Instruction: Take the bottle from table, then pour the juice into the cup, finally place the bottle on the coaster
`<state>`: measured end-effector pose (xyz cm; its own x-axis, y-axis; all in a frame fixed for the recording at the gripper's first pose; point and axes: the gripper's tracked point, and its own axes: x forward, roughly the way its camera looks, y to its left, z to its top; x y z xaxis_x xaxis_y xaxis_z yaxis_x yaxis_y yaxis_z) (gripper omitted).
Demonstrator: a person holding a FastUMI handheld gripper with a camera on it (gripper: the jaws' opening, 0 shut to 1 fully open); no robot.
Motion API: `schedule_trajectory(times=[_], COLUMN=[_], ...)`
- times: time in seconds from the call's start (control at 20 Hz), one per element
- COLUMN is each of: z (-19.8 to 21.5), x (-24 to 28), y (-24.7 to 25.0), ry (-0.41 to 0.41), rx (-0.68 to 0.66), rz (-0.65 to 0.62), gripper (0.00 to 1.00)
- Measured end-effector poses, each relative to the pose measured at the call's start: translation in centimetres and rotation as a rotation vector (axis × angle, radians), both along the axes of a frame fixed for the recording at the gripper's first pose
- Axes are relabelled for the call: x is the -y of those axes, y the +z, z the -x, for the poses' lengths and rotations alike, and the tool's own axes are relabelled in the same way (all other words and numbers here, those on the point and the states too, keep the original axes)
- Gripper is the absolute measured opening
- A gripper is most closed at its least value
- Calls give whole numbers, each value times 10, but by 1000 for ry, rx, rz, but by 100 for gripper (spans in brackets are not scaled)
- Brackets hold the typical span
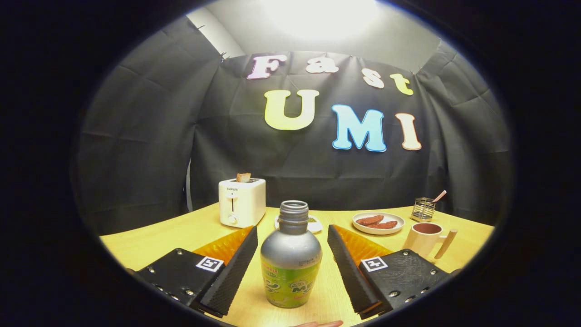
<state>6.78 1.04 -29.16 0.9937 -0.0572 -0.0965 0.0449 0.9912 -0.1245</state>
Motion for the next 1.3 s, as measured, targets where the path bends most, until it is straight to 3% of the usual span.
schedule_trajectory(times=[0.5,0.6,0.65,0.8,1.3], z=[-12,-14,-13,-14,-31], x=[1,2,1,4,40], y=[-26,-25,-26,-26,34], ry=[4,1,2,-5,-42], rx=[-31,-23,-27,-36,9], rz=[-34,-29,-31,-37,-54], gripper=[95,92,82,81,78])
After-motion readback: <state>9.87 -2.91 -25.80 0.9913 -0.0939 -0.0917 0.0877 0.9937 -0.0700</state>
